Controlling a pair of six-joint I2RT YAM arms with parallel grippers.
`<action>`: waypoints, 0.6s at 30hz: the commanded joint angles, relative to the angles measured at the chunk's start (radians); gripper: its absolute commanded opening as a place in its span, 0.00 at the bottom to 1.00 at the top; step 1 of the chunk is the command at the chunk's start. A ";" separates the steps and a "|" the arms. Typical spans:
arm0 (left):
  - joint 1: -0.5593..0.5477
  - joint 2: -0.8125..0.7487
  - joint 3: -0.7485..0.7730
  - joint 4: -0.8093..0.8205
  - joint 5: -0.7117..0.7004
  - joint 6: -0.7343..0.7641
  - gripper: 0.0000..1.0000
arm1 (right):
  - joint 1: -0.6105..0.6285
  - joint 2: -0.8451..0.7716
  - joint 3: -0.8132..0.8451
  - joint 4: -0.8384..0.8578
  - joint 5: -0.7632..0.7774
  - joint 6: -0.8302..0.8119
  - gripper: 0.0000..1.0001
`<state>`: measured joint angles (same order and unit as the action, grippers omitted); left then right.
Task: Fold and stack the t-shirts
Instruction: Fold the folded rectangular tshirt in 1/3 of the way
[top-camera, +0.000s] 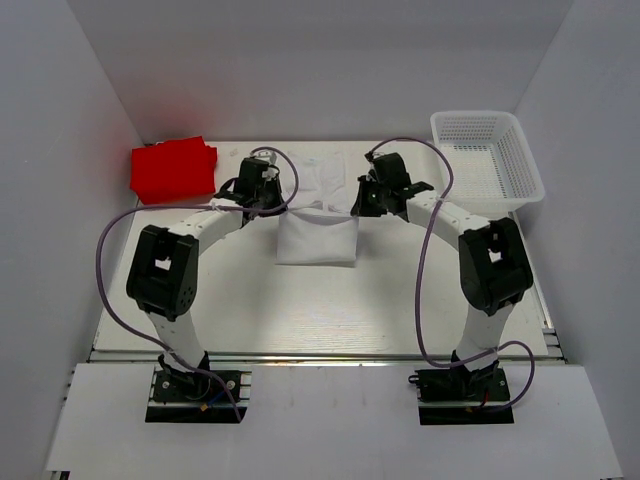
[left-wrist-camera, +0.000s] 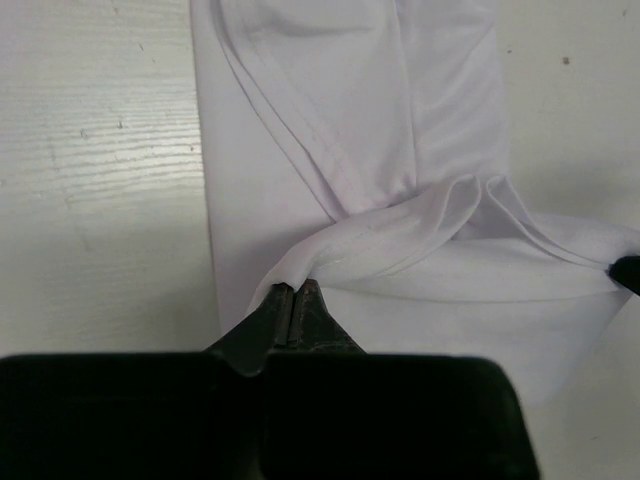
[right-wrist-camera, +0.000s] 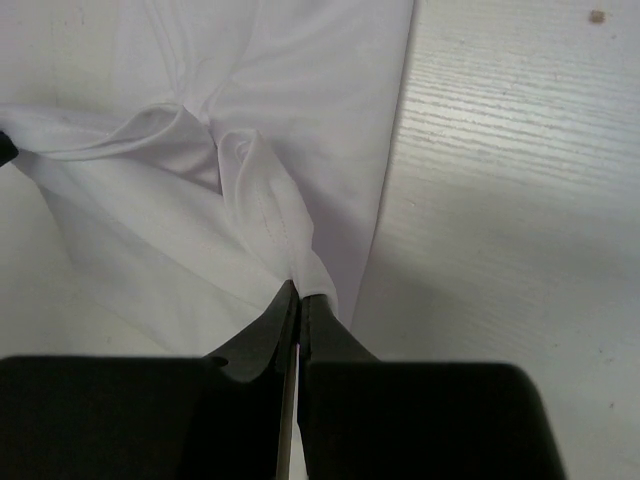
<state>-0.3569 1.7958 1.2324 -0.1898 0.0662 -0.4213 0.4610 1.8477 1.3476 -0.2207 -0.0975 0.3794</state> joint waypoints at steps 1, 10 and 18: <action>0.029 0.013 0.058 0.041 0.032 0.016 0.00 | -0.021 0.022 0.036 0.096 -0.071 -0.039 0.00; 0.058 0.122 0.145 0.065 0.070 0.048 0.50 | -0.064 0.177 0.103 0.191 -0.174 -0.109 0.14; 0.076 0.110 0.247 -0.043 -0.019 0.049 1.00 | -0.087 0.174 0.240 0.140 -0.190 -0.218 0.90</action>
<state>-0.2897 2.0029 1.4693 -0.1974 0.0624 -0.3843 0.3790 2.0903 1.5074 -0.0895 -0.2745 0.2237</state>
